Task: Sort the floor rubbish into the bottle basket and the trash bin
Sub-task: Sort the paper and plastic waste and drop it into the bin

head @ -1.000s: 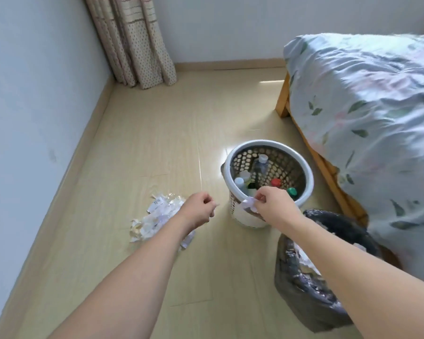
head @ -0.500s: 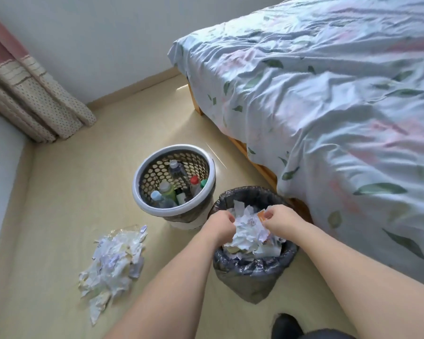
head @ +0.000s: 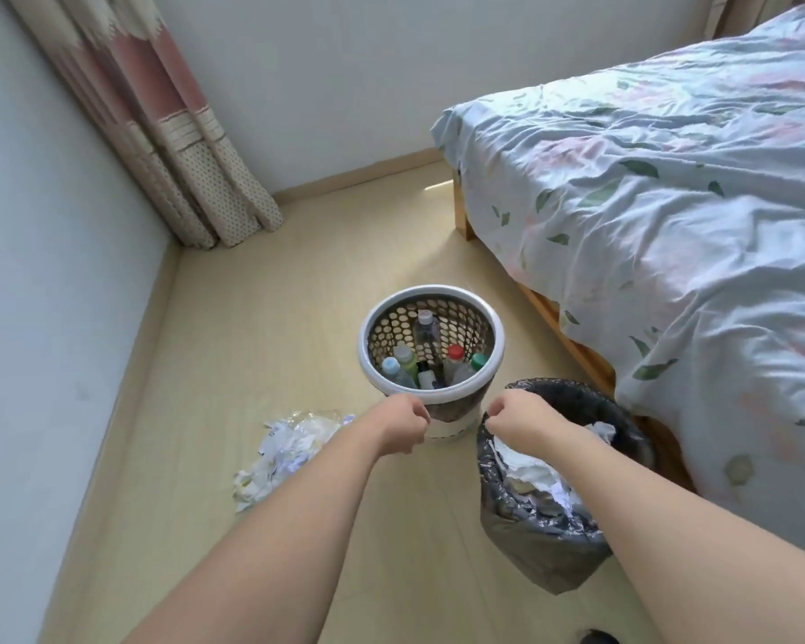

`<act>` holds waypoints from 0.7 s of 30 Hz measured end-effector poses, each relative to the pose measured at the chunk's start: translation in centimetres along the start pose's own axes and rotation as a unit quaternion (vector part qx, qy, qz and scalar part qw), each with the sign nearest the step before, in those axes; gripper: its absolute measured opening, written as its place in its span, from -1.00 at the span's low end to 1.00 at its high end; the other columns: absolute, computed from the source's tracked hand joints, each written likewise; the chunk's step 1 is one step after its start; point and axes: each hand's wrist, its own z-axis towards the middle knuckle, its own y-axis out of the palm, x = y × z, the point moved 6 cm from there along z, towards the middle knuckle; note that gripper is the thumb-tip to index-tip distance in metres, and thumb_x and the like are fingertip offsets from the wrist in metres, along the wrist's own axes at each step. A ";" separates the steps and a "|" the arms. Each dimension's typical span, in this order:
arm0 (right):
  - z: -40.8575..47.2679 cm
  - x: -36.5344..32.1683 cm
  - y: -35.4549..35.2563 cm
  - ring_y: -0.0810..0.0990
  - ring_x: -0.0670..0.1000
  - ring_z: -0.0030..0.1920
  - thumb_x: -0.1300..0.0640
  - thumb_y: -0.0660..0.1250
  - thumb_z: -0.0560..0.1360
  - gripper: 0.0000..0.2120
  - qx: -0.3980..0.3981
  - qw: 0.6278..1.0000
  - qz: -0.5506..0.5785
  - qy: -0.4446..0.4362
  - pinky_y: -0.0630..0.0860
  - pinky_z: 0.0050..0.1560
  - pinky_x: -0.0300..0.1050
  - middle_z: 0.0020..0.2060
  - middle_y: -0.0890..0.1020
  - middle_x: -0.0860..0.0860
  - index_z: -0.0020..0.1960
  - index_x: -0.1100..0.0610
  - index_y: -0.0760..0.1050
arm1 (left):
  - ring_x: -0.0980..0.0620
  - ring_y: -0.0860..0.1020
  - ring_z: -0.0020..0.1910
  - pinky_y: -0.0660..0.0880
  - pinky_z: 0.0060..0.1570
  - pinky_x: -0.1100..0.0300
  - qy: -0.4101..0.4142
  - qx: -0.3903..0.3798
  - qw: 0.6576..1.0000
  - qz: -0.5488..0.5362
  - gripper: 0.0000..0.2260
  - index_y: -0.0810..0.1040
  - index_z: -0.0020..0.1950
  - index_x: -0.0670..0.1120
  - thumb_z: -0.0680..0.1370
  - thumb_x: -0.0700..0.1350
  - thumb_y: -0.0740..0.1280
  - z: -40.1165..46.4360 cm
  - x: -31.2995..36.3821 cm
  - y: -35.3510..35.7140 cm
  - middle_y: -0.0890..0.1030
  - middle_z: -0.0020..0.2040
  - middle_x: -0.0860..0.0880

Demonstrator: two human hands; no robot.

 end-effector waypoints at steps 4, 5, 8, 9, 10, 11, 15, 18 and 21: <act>0.4 -10.3 6.0 0.60 0.07 0.05 0.17 0.21 0.53 -0.75 -0.041 0.996 -0.044 -0.062 0.55 0.07 -0.09 0.03 0.64 0.11 0.11 0.22 0.60 | -0.08 0.54 -0.25 0.37 -0.32 0.21 -0.080 -0.009 0.997 -0.018 -0.71 0.55 0.15 -0.16 0.53 -0.25 0.11 -3.1 -11.2 -5.4 0.62 -0.08 -0.11; 0.9 -12.7 7.9 0.59 0.07 0.07 0.17 0.22 0.52 -0.73 -0.050 0.994 -0.057 -0.080 0.55 0.11 -0.06 0.06 0.64 0.10 0.14 0.21 0.58 | -0.08 0.53 -0.25 0.36 -0.33 0.22 -0.096 0.002 0.995 -0.023 -0.71 0.54 0.15 -0.18 0.53 -0.25 0.11 -3.8 -14.5 -6.7 0.61 -0.08 -0.12; 2.8 -19.2 14.0 0.56 0.03 0.10 0.15 0.21 0.51 -0.71 -0.084 0.983 -0.099 -0.130 0.52 0.06 -0.11 0.13 0.60 0.02 0.19 0.10 0.55 | -0.08 0.52 -0.28 0.34 -0.36 0.25 -0.147 0.030 0.988 -0.028 -0.71 0.59 0.08 -0.21 0.49 -0.28 0.13 -4.8 -25.1 -9.6 0.67 -0.03 -0.21; 3.6 -21.0 16.0 0.55 0.02 0.11 0.14 0.20 0.51 -0.69 -0.095 0.979 -0.110 -0.143 0.47 0.02 -0.16 0.15 0.58 0.00 0.22 0.07 0.53 | -0.08 0.50 -0.30 0.33 -0.36 0.25 -0.159 0.038 0.986 -0.031 -0.72 0.60 0.01 -0.19 0.47 -0.28 0.13 -4.9 -28.6 -10.0 0.67 -0.04 -0.23; 5.1 -22.8 18.5 0.54 0.02 0.12 0.14 0.20 0.52 -0.68 -0.106 0.976 -0.120 -0.149 0.44 0.01 -0.18 0.17 0.56 -0.01 0.24 0.05 0.52 | -0.07 0.47 -0.31 0.33 -0.35 0.24 -0.174 0.048 0.983 -0.038 -0.75 0.59 -0.06 -0.13 0.45 -0.29 0.13 -4.6 -32.3 -10.4 0.66 -0.08 -0.23; 6.6 -24.2 20.6 0.54 0.01 0.11 0.15 0.20 0.52 -0.67 -0.114 0.973 -0.126 -0.154 0.45 0.02 -0.19 0.18 0.56 -0.02 0.25 0.04 0.52 | -0.07 0.45 -0.31 0.35 -0.31 0.23 -0.186 0.061 0.980 -0.045 -0.76 0.57 -0.10 -0.09 0.43 -0.29 0.13 -4.3 -35.4 -10.6 0.63 -0.12 -0.21; 13.2 -27.7 26.7 0.56 0.02 0.06 0.17 0.17 0.51 -0.67 -0.108 0.968 -0.153 -0.166 0.54 0.08 -0.10 0.14 0.56 -0.05 0.22 0.02 0.52 | -0.08 0.54 -0.10 0.44 -0.11 0.20 -0.213 0.118 0.965 -0.094 -0.76 0.59 0.01 -0.07 0.52 -0.24 0.15 -1.4 -44.9 -9.7 0.62 -0.01 -0.10; 20.6 -29.4 32.2 0.57 0.02 -0.07 0.19 0.14 0.51 -0.67 -0.101 0.965 -0.172 -0.172 0.54 0.00 -0.10 0.09 0.56 -0.04 0.20 0.01 0.51 | -0.04 0.56 0.04 0.45 -0.06 0.21 -0.228 0.153 0.952 -0.133 -0.77 0.56 0.12 -0.05 0.56 -0.19 0.17 3.7 -51.7 -7.4 0.59 0.11 -0.04; 25.0 -30.1 35.2 0.58 0.02 -0.11 0.22 0.12 0.50 -0.63 -0.094 0.956 -0.196 -0.194 0.54 -0.06 -0.11 0.12 0.56 -0.02 0.23 0.00 0.51 | -0.01 0.56 -0.08 0.40 -0.23 0.23 -0.225 0.202 0.933 -0.194 -0.74 0.50 0.26 -0.03 0.60 -0.13 0.17 6.6 -54.4 -6.0 0.58 0.08 -0.01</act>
